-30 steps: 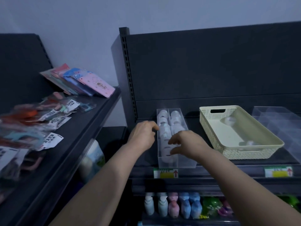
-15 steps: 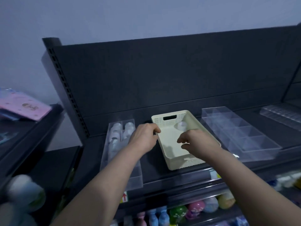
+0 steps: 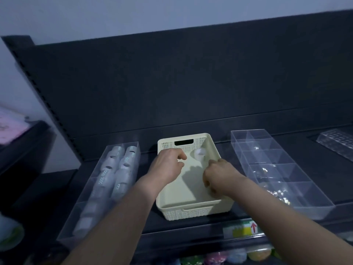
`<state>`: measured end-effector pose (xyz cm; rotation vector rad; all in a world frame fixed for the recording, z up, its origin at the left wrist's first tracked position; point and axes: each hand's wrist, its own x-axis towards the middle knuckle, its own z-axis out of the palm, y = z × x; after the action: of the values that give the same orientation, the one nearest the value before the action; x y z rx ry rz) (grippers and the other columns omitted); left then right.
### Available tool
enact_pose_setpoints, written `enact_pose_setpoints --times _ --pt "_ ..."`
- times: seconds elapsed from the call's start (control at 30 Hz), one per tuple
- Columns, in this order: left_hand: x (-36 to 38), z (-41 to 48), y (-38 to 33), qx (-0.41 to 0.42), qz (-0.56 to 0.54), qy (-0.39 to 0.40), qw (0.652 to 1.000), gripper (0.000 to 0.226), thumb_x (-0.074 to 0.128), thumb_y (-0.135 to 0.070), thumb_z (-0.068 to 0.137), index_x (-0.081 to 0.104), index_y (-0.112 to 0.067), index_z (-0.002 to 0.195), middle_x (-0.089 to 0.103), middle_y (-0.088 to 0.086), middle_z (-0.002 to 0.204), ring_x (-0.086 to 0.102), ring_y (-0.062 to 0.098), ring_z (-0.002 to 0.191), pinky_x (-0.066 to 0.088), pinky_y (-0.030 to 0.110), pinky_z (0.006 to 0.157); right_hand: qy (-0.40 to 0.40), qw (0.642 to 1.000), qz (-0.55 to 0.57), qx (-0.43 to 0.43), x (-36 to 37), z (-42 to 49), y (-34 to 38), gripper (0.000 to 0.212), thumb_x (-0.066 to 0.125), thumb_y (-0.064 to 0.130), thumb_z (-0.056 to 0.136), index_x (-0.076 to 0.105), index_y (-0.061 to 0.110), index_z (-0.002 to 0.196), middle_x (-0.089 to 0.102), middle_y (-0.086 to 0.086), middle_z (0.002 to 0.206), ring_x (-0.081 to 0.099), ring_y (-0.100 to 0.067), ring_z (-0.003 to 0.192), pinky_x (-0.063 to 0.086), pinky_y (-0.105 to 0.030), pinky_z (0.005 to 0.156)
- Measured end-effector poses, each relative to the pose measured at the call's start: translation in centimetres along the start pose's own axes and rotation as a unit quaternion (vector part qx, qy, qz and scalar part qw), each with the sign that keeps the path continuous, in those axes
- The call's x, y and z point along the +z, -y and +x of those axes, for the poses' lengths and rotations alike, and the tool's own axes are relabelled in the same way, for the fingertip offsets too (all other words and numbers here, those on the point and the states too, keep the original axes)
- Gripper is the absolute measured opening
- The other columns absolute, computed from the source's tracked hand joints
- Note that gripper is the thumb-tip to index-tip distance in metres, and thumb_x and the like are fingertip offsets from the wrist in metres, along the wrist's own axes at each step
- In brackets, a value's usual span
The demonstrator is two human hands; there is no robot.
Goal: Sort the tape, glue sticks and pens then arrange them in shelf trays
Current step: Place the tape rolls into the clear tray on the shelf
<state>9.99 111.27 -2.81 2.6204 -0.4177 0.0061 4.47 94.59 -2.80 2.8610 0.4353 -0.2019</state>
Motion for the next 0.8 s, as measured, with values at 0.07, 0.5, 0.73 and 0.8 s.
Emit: enact_pose_setpoints --times 0.07,0.5,0.73,0.8 --pt "0.5 0.7 -0.7 -0.017 0.007 -0.001 1.0 0.021 0.06 -0.018 0.089 0.067 -0.026 0.108 0.065 -0.005 0.113 0.061 0.016 0.103 0.05 0.03 0.086 -0.025 0.999 0.025 -0.007 -0.2 0.0 -1.0 0.027 0.058 0.02 0.089 0.065 0.024 0.115 0.058 -0.006 0.118 0.053 -0.025 0.108 0.038 -0.031 0.091" --pt "5.3 8.0 -5.5 -0.179 0.076 0.007 0.981 0.036 0.062 -0.041 0.089 0.064 -0.009 0.106 0.066 0.011 0.114 0.06 0.031 0.108 0.045 0.033 0.08 -0.175 0.922 0.329 0.107 -0.9 -3.5 -6.9 0.036 0.068 0.047 0.081 0.061 0.03 0.111 0.066 0.009 0.103 0.058 -0.015 0.1 0.047 -0.032 0.079" --pt "5.4 8.1 -4.0 -0.25 -0.001 0.014 0.968 0.012 0.065 -0.024 0.078 0.066 -0.013 0.082 0.072 0.008 0.097 0.067 0.028 0.094 0.046 0.027 0.068 -0.191 0.916 0.337 0.107 -0.8 -3.4 -6.4 0.037 0.067 0.05 0.081 0.064 0.032 0.113 0.066 0.01 0.104 0.057 -0.012 0.102 0.049 -0.032 0.081" --pt "4.9 7.7 -3.3 -0.259 -0.014 0.005 0.966 0.014 0.061 -0.019 0.076 0.069 -0.01 0.083 0.073 0.008 0.091 0.069 0.027 0.089 0.05 0.027 0.068 -0.189 0.916 0.335 0.115 -1.0 -3.3 -5.8 0.037 0.067 0.049 0.081 0.063 0.033 0.114 0.065 0.01 0.104 0.057 -0.012 0.103 0.048 -0.03 0.081"
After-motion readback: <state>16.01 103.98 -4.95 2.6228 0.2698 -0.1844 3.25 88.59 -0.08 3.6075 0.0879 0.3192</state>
